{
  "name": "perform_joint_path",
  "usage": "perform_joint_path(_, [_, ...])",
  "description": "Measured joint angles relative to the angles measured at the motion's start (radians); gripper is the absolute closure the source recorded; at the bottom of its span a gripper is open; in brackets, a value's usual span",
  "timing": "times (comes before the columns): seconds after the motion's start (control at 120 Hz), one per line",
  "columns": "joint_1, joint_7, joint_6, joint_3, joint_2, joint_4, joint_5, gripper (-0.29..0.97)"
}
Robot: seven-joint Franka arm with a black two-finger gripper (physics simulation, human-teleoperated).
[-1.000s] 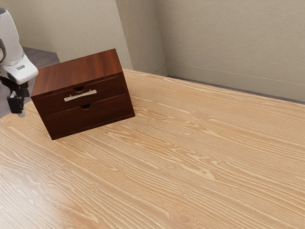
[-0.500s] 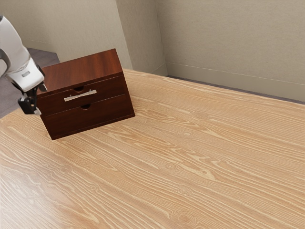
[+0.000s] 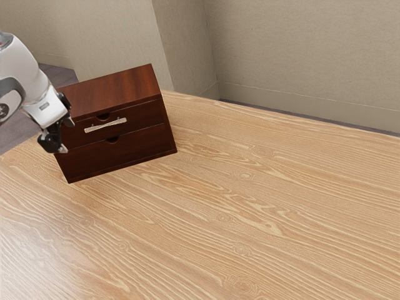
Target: Pull the drawer handle with one arm to open the drawer
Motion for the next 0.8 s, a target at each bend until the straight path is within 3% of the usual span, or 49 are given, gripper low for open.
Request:
perform_joint_path(0.117, [-0.01,0.005,0.034,0.012,-0.001,0.007,0.0,0.15])
perform_joint_path(0.225, [-0.106,0.007,0.063,0.105,-0.003,0.034,0.0,0.16])
perform_joint_path(0.383, [-0.168,0.01,0.098,0.151,-0.01,0.063,0.0,0.16])
perform_joint_path(0.467, [-0.246,0.013,0.101,0.204,-0.009,0.122,0.0,0.17])
perform_joint_path(0.642, [-0.296,0.017,0.085,0.21,-0.008,0.166,-0.008,0.17])
perform_joint_path(0.8, [-0.3,0.024,0.032,0.159,-0.007,0.259,-0.011,0.17])
